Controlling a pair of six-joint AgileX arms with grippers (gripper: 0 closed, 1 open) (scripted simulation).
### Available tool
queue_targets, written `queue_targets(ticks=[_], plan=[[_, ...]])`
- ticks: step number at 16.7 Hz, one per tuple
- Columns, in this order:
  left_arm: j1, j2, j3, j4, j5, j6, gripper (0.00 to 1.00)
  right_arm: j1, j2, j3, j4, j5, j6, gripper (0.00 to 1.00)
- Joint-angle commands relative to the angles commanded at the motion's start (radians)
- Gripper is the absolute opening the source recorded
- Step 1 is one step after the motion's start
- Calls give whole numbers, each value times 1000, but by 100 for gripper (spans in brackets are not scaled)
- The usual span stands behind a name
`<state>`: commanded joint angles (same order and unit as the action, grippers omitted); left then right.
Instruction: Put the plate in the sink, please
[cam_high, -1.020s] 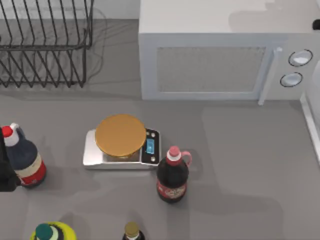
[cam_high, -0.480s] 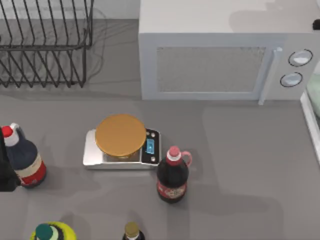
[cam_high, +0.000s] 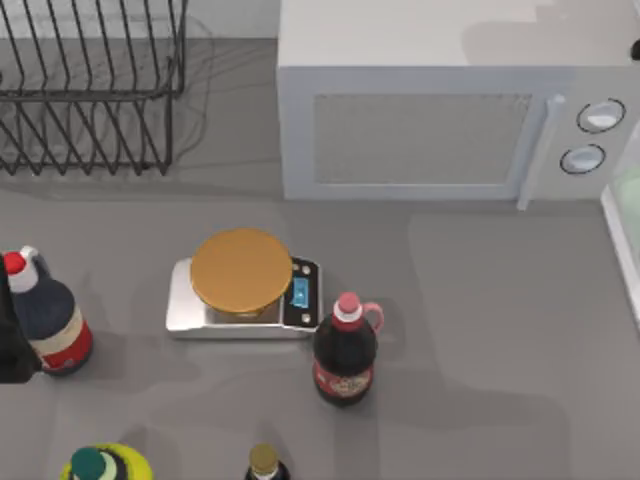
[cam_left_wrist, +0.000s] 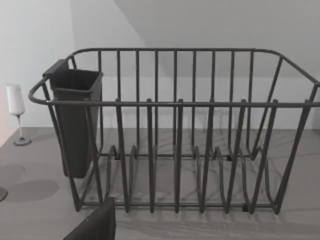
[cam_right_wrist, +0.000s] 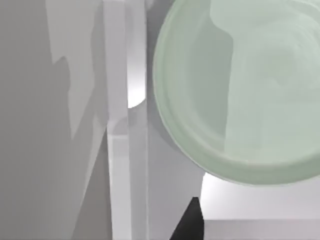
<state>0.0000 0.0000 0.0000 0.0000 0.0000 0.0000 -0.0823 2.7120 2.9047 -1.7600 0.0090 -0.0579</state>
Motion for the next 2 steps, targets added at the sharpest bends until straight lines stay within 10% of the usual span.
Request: queue_targets(ticks=[2], plan=[[0,0,0,0,0,0,100,0,0,0,0,0,0,100]])
